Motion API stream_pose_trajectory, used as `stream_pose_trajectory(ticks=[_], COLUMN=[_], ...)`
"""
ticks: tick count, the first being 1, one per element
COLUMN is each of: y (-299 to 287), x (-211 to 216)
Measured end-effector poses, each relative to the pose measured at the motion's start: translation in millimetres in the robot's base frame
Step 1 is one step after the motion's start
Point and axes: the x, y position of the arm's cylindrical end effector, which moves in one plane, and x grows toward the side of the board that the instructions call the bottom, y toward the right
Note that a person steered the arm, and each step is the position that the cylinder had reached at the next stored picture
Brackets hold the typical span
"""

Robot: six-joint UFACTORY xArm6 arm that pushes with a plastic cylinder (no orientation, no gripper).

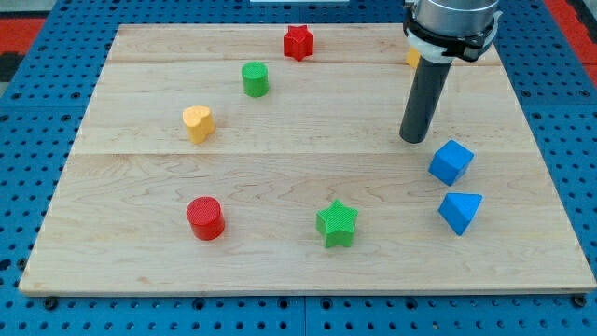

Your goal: Push the red star towards the yellow hexagon

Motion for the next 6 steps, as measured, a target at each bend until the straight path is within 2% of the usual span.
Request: stream_pose_trajectory(ticks=[3,6], y=[0,0], x=[-69,-218])
